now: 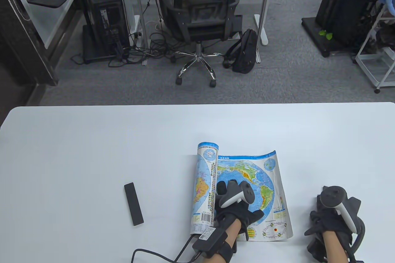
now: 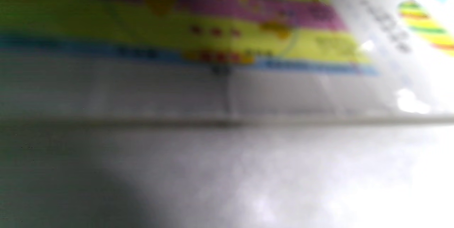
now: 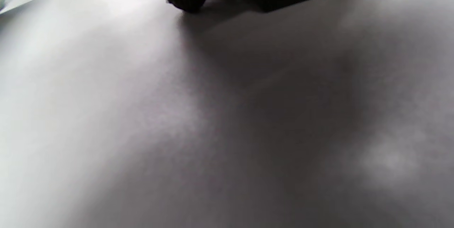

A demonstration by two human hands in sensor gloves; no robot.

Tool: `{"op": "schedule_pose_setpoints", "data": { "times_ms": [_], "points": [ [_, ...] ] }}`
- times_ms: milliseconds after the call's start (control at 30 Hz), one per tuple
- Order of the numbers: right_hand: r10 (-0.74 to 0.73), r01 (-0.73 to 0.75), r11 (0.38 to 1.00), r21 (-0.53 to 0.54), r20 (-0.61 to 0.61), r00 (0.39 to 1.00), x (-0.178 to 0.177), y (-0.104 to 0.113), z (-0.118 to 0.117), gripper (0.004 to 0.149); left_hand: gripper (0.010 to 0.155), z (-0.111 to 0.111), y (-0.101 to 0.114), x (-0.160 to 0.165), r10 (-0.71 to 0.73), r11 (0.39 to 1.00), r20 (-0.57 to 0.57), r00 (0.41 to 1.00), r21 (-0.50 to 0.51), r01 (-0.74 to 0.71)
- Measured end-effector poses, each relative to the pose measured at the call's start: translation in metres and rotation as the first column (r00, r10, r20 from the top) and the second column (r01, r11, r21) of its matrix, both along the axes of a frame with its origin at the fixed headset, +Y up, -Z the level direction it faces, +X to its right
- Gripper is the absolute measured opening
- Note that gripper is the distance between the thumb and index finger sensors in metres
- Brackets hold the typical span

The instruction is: Unroll map and secure with paperweights

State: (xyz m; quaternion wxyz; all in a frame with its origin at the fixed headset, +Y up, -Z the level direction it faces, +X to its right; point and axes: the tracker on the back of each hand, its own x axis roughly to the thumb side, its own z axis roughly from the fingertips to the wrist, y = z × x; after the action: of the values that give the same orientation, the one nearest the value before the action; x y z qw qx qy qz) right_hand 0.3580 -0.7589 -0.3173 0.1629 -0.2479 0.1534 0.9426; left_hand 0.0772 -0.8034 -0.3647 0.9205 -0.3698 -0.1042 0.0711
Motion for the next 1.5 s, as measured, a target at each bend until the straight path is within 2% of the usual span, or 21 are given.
{"op": "schedule_pose_setpoints", "data": {
  "times_ms": [233, 367, 500, 633, 767, 867, 933, 1000, 1200, 1333, 1500],
  "points": [
    [0.134, -0.134, 0.991, 0.016, 0.009, 0.991, -0.005, 0.001, -0.004, 0.058, 0.085, 0.0, 0.0, 0.001, -0.009, 1.0, -0.003, 1.0, -0.008, 0.009],
    [0.032, -0.038, 0.992, 0.117, 0.054, 0.998, 0.003, 0.005, 0.0, 0.058, 0.085, 0.001, 0.001, 0.002, -0.015, 1.0, -0.007, 1.0, -0.016, 0.015],
    [-0.095, 0.084, 0.97, 0.23, 0.038, 0.995, 0.004, 0.016, 0.004, 0.058, 0.085, 0.004, 0.001, 0.004, -0.021, 1.0, -0.007, 1.0, -0.023, 0.021],
    [-0.12, 0.129, 0.924, 0.36, -0.046, 0.992, -0.01, 0.04, 0.008, 0.057, 0.085, 0.009, 0.002, 0.007, -0.025, 0.999, 0.0, 1.0, -0.022, 0.025],
    [-0.223, 0.312, 0.84, 0.443, -0.241, 0.944, -0.037, 0.064, 0.016, 0.056, 0.086, 0.014, 0.002, 0.01, -0.031, 0.999, -0.004, 1.0, -0.016, 0.031],
    [-0.263, 0.4, 0.823, 0.405, -0.353, 0.898, -0.058, 0.069, 0.02, 0.056, 0.086, 0.016, 0.003, 0.012, -0.037, 0.999, -0.003, 0.999, -0.02, 0.037],
    [-0.263, 0.418, 0.844, 0.335, -0.419, 0.869, -0.076, 0.065, 0.02, 0.056, 0.086, 0.017, 0.003, 0.013, -0.038, 0.999, -0.004, 0.999, -0.019, 0.038],
    [-0.222, 0.374, 0.881, 0.29, -0.445, 0.868, -0.088, 0.059, 0.018, 0.056, 0.086, 0.018, 0.003, 0.014, -0.04, 0.999, -0.005, 0.999, -0.018, 0.04],
    [-0.046, 0.133, 0.973, 0.188, -0.407, 0.912, -0.102, 0.028, 0.005, 0.054, 0.086, 0.019, 0.002, 0.014, -0.038, 0.999, -0.006, 0.999, -0.016, 0.037],
    [0.081, -0.019, 0.987, 0.157, -0.399, 0.913, -0.104, 0.014, -0.001, 0.054, 0.086, 0.019, 0.002, 0.015, -0.037, 0.999, -0.003, 0.999, -0.014, 0.037],
    [0.101, -0.05, 0.989, 0.142, -0.383, 0.918, -0.105, 0.007, -0.009, 0.053, 0.086, 0.02, 0.002, 0.015, -0.038, 0.999, -0.001, 0.999, -0.01, 0.038]
  ]
}}
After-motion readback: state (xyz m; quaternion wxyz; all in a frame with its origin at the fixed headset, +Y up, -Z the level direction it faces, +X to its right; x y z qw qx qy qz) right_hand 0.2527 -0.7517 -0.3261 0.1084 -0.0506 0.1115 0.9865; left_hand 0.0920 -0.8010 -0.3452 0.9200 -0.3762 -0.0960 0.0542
